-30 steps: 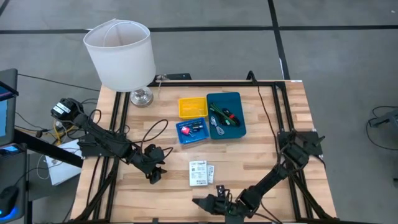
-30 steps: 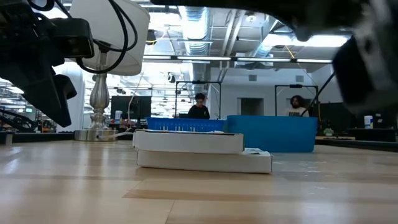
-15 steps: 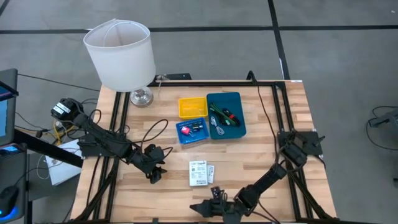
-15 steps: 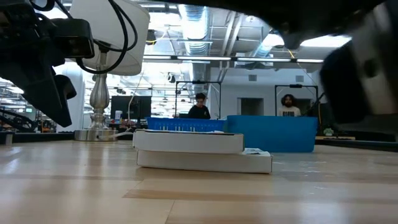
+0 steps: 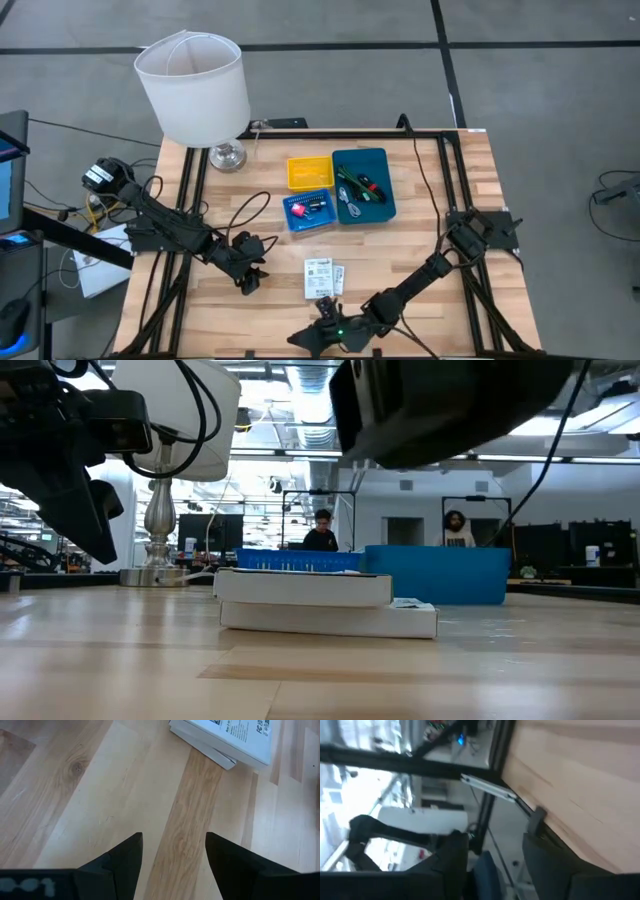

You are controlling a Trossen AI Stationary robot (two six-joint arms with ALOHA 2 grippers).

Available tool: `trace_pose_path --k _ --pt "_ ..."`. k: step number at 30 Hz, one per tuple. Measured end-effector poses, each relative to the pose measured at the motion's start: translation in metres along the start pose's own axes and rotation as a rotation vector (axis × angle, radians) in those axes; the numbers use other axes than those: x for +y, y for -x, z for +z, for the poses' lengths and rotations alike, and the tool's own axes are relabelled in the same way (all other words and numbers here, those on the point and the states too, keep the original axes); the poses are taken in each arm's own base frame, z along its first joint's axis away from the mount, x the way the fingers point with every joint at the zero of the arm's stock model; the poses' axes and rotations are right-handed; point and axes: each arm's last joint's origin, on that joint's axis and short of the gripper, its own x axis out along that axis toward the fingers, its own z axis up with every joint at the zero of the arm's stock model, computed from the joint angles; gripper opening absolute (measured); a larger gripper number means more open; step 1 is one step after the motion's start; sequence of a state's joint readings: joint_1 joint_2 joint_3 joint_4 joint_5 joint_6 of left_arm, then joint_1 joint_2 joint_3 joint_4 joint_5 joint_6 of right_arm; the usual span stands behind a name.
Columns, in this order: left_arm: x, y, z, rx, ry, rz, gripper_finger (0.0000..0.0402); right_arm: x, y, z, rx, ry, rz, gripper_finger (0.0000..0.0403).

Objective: Pick and place items into bin
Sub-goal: Put the top white card reader box into the yellow bin

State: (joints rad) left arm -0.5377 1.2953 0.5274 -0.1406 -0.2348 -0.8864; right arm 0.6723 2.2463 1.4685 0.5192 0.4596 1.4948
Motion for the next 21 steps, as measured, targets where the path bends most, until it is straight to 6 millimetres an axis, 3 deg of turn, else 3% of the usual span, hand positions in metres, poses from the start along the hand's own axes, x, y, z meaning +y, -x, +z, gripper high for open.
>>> trace_pose_path --k 8,16,21 --pt "0.000 0.000 0.000 -0.006 0.005 0.005 0.0205 -0.021 0.001 -0.001 0.068 -0.094 -0.236 0.0247" --pt "0.000 0.000 0.000 -0.012 0.015 0.010 0.0205 -0.043 0.013 -0.006 0.010 -0.216 -0.471 0.0250" --pt "0.000 0.000 0.000 -0.012 0.015 0.010 0.0205 -0.050 0.018 -0.004 -0.090 -0.272 -0.532 0.0250"
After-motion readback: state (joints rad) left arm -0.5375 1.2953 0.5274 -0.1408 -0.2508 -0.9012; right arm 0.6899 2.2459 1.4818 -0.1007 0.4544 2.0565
